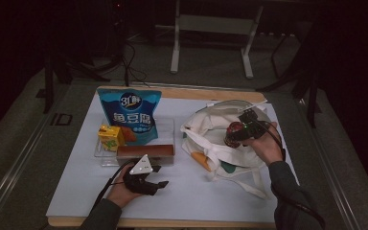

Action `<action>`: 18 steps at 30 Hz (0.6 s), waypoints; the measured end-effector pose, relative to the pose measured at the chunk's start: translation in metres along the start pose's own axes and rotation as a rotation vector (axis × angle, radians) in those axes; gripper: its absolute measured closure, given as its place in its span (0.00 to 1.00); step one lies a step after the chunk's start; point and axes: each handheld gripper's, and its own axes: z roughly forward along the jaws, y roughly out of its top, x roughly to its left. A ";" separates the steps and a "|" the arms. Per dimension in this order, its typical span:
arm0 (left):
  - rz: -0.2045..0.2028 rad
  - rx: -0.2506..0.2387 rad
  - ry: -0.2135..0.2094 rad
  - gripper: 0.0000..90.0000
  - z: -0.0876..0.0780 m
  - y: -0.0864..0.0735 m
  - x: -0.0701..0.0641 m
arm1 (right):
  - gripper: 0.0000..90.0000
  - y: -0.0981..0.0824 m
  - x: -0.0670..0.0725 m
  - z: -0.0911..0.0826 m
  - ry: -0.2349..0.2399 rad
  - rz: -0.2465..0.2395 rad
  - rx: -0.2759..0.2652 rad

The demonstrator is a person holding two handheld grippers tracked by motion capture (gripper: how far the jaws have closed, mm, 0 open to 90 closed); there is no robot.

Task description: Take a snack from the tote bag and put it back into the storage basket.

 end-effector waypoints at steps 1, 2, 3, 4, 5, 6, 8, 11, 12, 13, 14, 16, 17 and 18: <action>0.000 0.000 0.000 0.39 0.000 0.000 0.000 | 0.29 0.001 0.000 -0.001 0.003 -0.003 -0.003; 0.000 0.000 0.000 0.39 0.000 0.000 0.000 | 0.29 0.001 0.001 -0.002 0.005 -0.002 -0.005; 0.000 0.000 0.000 0.39 0.000 0.000 0.000 | 0.29 0.002 0.002 -0.003 0.007 -0.002 -0.006; 0.000 0.000 0.000 0.39 0.000 0.000 0.000 | 0.29 0.002 0.002 -0.003 0.007 -0.002 -0.006; 0.000 0.000 0.000 0.39 0.000 0.000 0.000 | 0.29 0.003 0.003 -0.005 0.010 -0.006 -0.009; 0.000 0.000 0.000 0.39 0.000 0.000 0.000 | 0.29 0.004 0.003 -0.006 0.009 -0.009 -0.008; 0.000 0.000 0.001 0.39 0.000 0.000 0.000 | 0.29 0.006 0.004 -0.007 0.009 -0.017 -0.006; 0.000 0.000 0.001 0.39 0.000 0.000 0.000 | 0.29 0.008 0.005 -0.010 0.009 -0.023 -0.005; 0.000 0.000 0.000 0.39 0.000 0.000 0.000 | 0.29 0.009 0.005 -0.011 0.010 -0.027 -0.006; 0.000 0.000 0.000 0.39 0.000 0.000 0.000 | 0.29 0.010 0.006 -0.012 0.010 -0.025 -0.006; 0.000 0.000 0.000 0.39 0.000 0.000 0.000 | 0.29 0.011 0.006 -0.013 0.010 -0.029 -0.009; 0.001 0.000 0.001 0.39 0.000 0.000 0.000 | 0.29 0.012 0.007 -0.015 0.013 -0.028 -0.012; 0.000 0.000 0.000 0.39 0.000 0.000 0.000 | 0.29 0.013 0.008 -0.015 0.014 -0.030 -0.013; 0.000 0.000 0.000 0.39 0.000 0.000 0.000 | 0.29 0.014 0.008 -0.016 0.016 -0.036 -0.013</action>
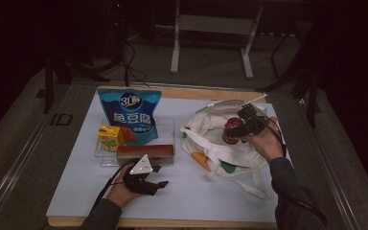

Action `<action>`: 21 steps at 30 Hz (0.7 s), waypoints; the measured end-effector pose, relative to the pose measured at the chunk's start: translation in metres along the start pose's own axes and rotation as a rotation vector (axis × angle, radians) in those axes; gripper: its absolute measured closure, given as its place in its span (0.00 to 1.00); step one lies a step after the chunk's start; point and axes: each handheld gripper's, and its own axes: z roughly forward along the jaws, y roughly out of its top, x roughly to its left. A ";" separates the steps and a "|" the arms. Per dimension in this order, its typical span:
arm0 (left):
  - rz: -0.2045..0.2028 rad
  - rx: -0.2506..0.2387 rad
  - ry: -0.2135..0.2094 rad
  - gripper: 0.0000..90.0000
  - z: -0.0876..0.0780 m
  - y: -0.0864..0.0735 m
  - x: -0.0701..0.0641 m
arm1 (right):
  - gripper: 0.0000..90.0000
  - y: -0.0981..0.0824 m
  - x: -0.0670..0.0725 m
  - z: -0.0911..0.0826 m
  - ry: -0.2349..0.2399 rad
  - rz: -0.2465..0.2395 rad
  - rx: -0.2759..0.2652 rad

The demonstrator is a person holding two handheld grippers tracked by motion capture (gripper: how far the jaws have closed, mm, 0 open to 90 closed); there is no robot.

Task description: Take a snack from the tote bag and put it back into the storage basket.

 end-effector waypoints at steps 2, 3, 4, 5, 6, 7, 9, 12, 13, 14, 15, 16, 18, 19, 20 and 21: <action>0.000 0.000 0.000 0.39 0.000 0.000 0.000 | 0.29 0.001 0.002 -0.001 0.000 -0.003 -0.001; 0.000 0.000 0.000 0.39 0.000 0.000 0.000 | 0.29 0.002 0.002 -0.002 0.003 -0.002 0.000; 0.000 0.000 0.000 0.39 0.000 0.000 0.000 | 0.29 0.002 0.003 -0.002 0.004 -0.004 0.000; 0.000 0.000 0.000 0.39 0.000 0.000 0.000 | 0.29 0.003 0.004 -0.003 0.004 -0.007 -0.001; -0.001 0.000 0.000 0.39 0.000 0.000 0.000 | 0.29 0.003 0.005 -0.003 0.007 -0.010 -0.004; -0.002 -0.001 0.000 0.39 0.000 0.000 0.000 | 0.29 0.004 0.005 -0.003 0.008 -0.010 -0.004; -0.003 -0.002 -0.001 0.39 0.000 0.000 0.000 | 0.29 0.005 0.007 -0.004 0.011 -0.015 -0.005; 0.000 0.000 0.000 0.39 0.000 0.000 0.000 | 0.29 0.007 0.010 -0.005 0.022 -0.019 -0.009; 0.000 0.000 0.000 0.39 0.000 0.000 0.000 | 0.29 0.008 0.012 -0.006 0.025 -0.025 -0.010; -0.001 -0.001 0.000 0.39 0.000 0.000 0.000 | 0.29 0.009 0.013 -0.006 0.023 -0.029 -0.009; -0.001 0.000 -0.001 0.39 0.000 0.000 0.000 | 0.29 0.010 0.014 -0.007 0.023 -0.033 -0.009; -0.001 0.000 -0.001 0.39 0.000 0.000 0.000 | 0.29 0.011 0.015 -0.007 0.024 -0.037 -0.009; -0.001 -0.001 -0.001 0.39 0.000 0.000 0.000 | 0.29 0.013 0.018 -0.008 0.025 -0.043 -0.011; -0.001 -0.001 -0.001 0.39 0.000 0.000 0.000 | 0.29 0.014 0.019 -0.008 0.026 -0.045 -0.011; -0.001 -0.001 -0.001 0.39 0.000 0.000 0.000 | 0.29 0.014 0.020 -0.008 0.027 -0.048 -0.013; -0.001 -0.001 -0.001 0.39 0.000 0.000 0.000 | 0.29 0.015 0.021 -0.009 0.029 -0.051 -0.012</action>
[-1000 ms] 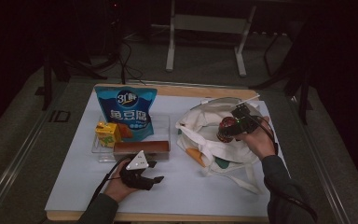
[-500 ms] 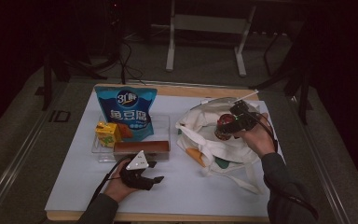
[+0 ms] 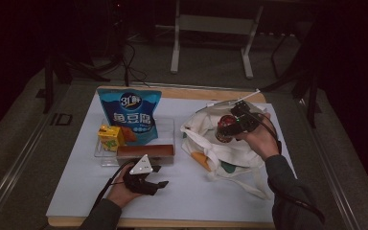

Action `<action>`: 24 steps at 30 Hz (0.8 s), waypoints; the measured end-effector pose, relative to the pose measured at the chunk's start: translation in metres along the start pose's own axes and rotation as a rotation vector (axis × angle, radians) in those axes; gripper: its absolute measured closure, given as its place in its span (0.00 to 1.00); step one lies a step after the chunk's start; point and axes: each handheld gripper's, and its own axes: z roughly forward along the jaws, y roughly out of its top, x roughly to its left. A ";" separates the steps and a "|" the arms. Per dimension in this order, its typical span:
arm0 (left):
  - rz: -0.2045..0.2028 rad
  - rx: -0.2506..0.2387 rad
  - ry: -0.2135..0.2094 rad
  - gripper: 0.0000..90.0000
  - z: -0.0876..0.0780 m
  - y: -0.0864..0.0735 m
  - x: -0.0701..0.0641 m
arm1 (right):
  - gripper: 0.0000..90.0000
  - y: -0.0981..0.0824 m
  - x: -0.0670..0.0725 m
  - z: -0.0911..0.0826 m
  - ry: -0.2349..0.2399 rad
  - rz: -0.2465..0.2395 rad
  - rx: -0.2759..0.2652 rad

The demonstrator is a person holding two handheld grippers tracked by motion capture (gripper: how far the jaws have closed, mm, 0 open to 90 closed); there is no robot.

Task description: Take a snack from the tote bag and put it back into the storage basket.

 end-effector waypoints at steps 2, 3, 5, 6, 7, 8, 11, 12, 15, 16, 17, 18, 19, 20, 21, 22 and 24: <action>0.000 0.000 0.000 0.39 0.000 0.000 0.000 | 0.29 0.001 0.002 0.000 0.002 -0.008 0.000; 0.000 0.000 0.000 0.39 0.000 0.000 0.000 | 0.29 0.002 0.003 0.000 0.004 -0.010 0.000; 0.000 0.000 0.000 0.39 0.000 0.000 0.000 | 0.29 0.004 0.005 -0.001 0.008 -0.015 -0.002; 0.000 0.000 0.000 0.39 0.000 0.000 0.000 | 0.29 0.005 0.007 -0.001 0.009 -0.013 -0.001; 0.000 0.000 0.000 0.39 0.000 0.000 0.000 | 0.29 0.005 0.007 -0.001 0.011 -0.014 -0.002; 0.000 0.000 0.000 0.39 0.000 0.000 0.000 | 0.29 0.006 0.008 -0.001 0.014 -0.016 -0.004; 0.000 0.000 -0.001 0.39 0.000 0.000 0.000 | 0.29 0.009 0.012 -0.002 0.017 -0.024 -0.004; 0.000 0.000 0.000 0.39 0.000 0.000 0.000 | 0.29 0.010 0.013 -0.003 0.020 -0.028 -0.006; 0.000 0.000 0.000 0.39 0.000 0.000 0.000 | 0.29 0.012 0.016 -0.003 0.024 -0.027 -0.013; 0.000 0.000 0.000 0.39 0.000 0.000 0.000 | 0.29 0.013 0.017 -0.003 0.022 -0.027 -0.014; 0.000 0.000 -0.001 0.39 0.000 0.000 0.000 | 0.29 0.013 0.018 -0.003 0.025 -0.028 -0.016; 0.000 0.000 -0.001 0.39 0.000 0.000 0.000 | 0.29 0.014 0.019 -0.004 0.027 -0.030 -0.015; 0.000 0.000 0.000 0.39 0.000 0.000 0.000 | 0.29 0.014 0.020 -0.004 0.028 -0.031 -0.014; 0.000 0.000 0.000 0.39 0.000 0.000 0.000 | 0.29 0.015 0.021 -0.004 0.028 -0.033 -0.015; 0.000 0.000 0.000 0.39 0.000 0.000 0.000 | 0.29 0.015 0.022 -0.004 0.028 -0.035 -0.015; 0.000 0.000 0.000 0.39 0.000 0.000 0.000 | 0.29 0.016 0.022 -0.004 0.029 -0.037 -0.015; 0.000 0.000 -0.001 0.39 0.000 0.000 0.000 | 0.29 0.017 0.024 -0.005 0.031 -0.036 -0.017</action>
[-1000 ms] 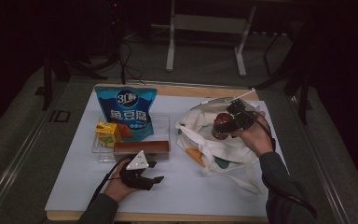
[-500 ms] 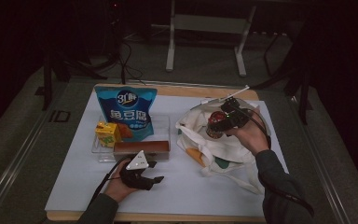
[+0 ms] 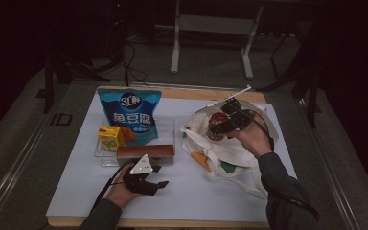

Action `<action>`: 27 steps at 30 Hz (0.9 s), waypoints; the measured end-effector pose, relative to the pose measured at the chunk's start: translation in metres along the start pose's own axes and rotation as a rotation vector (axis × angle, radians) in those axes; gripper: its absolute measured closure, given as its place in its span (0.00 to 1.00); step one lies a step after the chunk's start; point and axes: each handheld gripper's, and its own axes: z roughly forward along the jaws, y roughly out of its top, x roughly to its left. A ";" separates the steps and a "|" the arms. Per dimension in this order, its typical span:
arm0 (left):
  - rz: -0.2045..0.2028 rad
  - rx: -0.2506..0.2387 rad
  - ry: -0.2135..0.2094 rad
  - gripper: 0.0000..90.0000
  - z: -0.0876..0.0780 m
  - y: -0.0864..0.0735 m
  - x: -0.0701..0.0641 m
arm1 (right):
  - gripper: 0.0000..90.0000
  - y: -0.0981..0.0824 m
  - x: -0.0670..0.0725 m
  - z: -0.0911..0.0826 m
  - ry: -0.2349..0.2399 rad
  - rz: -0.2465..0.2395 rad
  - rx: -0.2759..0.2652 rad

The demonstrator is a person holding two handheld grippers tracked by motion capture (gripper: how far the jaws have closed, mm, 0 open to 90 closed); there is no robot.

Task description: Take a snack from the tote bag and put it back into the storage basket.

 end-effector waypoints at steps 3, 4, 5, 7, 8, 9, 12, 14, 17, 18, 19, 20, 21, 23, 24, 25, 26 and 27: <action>-0.001 0.000 0.000 0.39 0.000 0.000 0.000 | 0.29 0.002 0.003 -0.001 -0.001 -0.006 -0.003; -0.001 0.000 0.000 0.39 0.000 0.000 0.000 | 0.29 0.002 0.003 -0.001 -0.001 -0.006 -0.003; 0.000 0.000 0.000 0.39 0.000 0.000 0.000 | 0.29 0.002 0.004 -0.001 0.001 -0.005 -0.005; 0.000 0.000 0.000 0.39 0.000 0.000 0.000 | 0.29 0.004 0.007 -0.001 0.007 -0.009 -0.008; 0.000 0.000 0.000 0.39 0.000 0.000 0.000 | 0.29 0.005 0.008 0.000 0.008 -0.009 -0.007; 0.001 0.000 0.000 0.39 0.000 0.000 0.000 | 0.29 0.005 0.008 0.000 0.008 -0.010 -0.008; 0.001 0.001 0.000 0.39 0.000 0.000 0.000 | 0.29 0.008 0.011 0.000 0.013 -0.016 -0.011; 0.001 0.002 0.000 0.39 0.000 0.000 0.000 | 0.29 0.009 0.014 0.000 0.015 -0.020 -0.011; 0.000 0.001 0.000 0.39 0.000 0.000 0.000 | 0.29 0.011 0.018 -0.001 0.021 -0.026 -0.012; 0.000 0.000 0.000 0.39 0.000 0.000 0.000 | 0.29 0.012 0.019 -0.001 0.023 -0.030 -0.014; 0.000 0.000 0.000 0.39 0.000 0.000 0.000 | 0.29 0.013 0.020 -0.001 0.023 -0.032 -0.013; 0.000 0.000 0.000 0.39 0.000 0.000 0.000 | 0.29 0.013 0.022 -0.001 0.026 -0.032 -0.013; 0.000 0.000 0.000 0.39 0.000 0.000 0.000 | 0.29 0.014 0.023 0.000 0.027 -0.037 -0.014; 0.000 0.000 0.000 0.39 0.000 0.000 0.000 | 0.29 0.015 0.025 0.000 0.031 -0.037 -0.013; 0.000 0.000 0.000 0.39 0.000 0.000 0.000 | 0.29 0.016 0.026 0.000 0.033 -0.038 -0.013; 0.000 0.000 0.000 0.39 0.000 0.000 0.000 | 0.29 0.017 0.027 0.000 0.035 -0.040 -0.015; 0.000 0.000 -0.001 0.39 0.000 0.000 0.000 | 0.29 0.018 0.028 0.001 0.037 -0.043 -0.017; 0.000 -0.001 -0.001 0.39 0.000 0.000 0.000 | 0.29 0.018 0.029 0.001 0.040 -0.041 -0.017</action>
